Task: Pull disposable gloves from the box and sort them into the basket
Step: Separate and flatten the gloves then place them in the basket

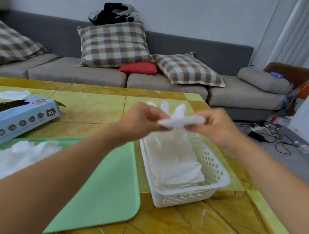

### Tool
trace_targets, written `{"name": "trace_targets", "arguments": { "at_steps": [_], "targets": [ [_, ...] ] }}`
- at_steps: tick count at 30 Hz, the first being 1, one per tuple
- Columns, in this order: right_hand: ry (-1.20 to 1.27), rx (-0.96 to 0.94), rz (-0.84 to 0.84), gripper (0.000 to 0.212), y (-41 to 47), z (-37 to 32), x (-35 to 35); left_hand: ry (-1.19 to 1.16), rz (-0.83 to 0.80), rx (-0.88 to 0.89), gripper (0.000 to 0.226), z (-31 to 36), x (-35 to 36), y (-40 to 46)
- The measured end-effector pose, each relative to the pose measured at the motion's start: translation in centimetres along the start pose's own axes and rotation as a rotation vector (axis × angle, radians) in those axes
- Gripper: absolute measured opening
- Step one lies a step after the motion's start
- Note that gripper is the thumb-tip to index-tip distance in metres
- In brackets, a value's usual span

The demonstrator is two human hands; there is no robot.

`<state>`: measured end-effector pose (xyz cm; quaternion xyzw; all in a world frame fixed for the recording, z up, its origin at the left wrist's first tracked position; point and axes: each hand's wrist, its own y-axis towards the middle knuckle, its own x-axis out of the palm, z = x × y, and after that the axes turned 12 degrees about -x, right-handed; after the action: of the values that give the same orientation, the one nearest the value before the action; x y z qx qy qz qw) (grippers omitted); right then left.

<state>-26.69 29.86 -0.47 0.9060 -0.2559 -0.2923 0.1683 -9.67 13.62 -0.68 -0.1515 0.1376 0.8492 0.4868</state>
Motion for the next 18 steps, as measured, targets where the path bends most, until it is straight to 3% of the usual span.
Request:
{"name": "trace_targets", "arguments": {
  "at_steps": [5,8,12,14,15,17,18],
  "targets": [
    [-0.321,0.033,-0.213,0.019,-4.7,1.4,1.1,0.432,-0.085,0.099,0.019,-3.5,1.6,-1.8],
    [-0.459,-0.007,-0.291,0.026,-5.4,0.4,0.5,0.510,-0.179,0.145,0.019,-2.6,1.9,-2.3],
    [-0.538,0.097,-0.662,0.031,-5.2,-1.2,-1.5,0.687,-0.427,0.075,0.029,-0.2,1.5,-2.7],
    [-0.404,0.073,-0.646,0.032,-4.2,-2.3,-2.0,0.630,-0.365,0.024,0.029,0.9,1.3,-2.5],
    [-0.343,0.041,-0.583,0.028,-3.5,-2.7,-1.9,0.615,-0.252,0.022,0.025,1.2,1.2,-2.2],
    [-0.454,-0.001,-0.544,0.039,-1.5,-3.3,-0.7,0.825,0.028,0.037,0.023,1.6,1.1,-1.2],
    [-0.575,0.013,-0.615,0.058,-0.5,-3.5,0.2,1.009,0.116,0.019,0.027,1.8,1.2,-0.8]
  ]
}}
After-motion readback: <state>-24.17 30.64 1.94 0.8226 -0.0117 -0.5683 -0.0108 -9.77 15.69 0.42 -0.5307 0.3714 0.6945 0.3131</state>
